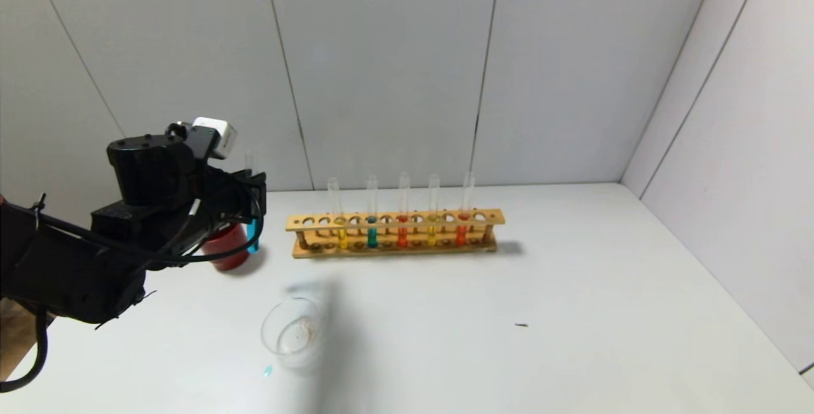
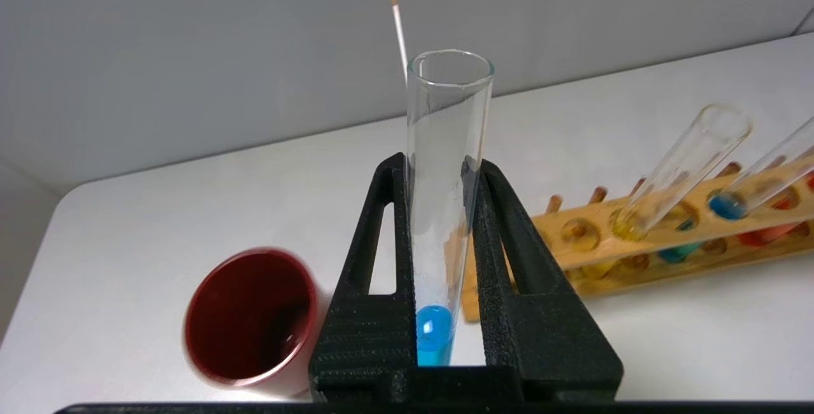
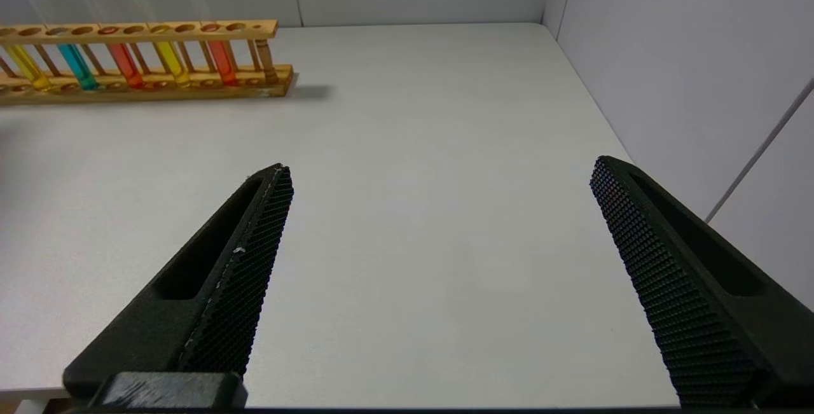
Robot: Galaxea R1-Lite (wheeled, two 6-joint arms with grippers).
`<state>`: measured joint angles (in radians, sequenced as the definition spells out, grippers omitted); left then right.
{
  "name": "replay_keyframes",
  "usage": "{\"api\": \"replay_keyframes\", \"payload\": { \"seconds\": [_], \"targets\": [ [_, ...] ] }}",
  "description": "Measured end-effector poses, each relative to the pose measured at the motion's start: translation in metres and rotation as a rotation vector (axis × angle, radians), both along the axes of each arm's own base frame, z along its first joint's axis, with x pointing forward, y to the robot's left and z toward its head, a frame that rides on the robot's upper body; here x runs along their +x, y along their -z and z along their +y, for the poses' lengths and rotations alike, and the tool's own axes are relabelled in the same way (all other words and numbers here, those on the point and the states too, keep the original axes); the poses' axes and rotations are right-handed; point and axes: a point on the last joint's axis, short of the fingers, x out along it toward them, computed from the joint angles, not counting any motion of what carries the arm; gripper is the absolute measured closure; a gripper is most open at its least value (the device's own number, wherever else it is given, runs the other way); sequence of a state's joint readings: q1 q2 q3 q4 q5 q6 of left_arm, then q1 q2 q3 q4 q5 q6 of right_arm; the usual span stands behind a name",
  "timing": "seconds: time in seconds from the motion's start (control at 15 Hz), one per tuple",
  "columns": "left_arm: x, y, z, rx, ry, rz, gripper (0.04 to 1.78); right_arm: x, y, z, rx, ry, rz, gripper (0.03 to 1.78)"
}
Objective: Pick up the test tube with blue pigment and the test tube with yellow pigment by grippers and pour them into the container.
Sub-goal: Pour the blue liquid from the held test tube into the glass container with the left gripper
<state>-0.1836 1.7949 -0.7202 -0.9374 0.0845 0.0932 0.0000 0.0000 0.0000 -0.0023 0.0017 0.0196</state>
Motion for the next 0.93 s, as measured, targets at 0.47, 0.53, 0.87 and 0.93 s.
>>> {"api": "replay_keyframes", "payload": {
  "seconds": [0.47, 0.53, 0.87, 0.93],
  "targets": [
    [-0.043, 0.018, 0.01, 0.119, 0.101, 0.081, 1.5, 0.0, 0.0, 0.0, 0.0, 0.0, 0.0, 0.1],
    [-0.046, 0.021, 0.01, 0.124, 0.105, 0.093, 1.5, 0.0, 0.0, 0.0, 0.0, 0.0, 0.0, 0.1],
    [-0.059, 0.039, 0.012, 0.259, 0.157, 0.195, 1.5, 0.0, 0.0, 0.0, 0.0, 0.0, 0.0, 0.1],
    [-0.061, 0.041, 0.012, 0.287, 0.169, 0.208, 1.5, 0.0, 0.0, 0.0, 0.0, -0.001, 0.0, 0.1]
  ]
}}
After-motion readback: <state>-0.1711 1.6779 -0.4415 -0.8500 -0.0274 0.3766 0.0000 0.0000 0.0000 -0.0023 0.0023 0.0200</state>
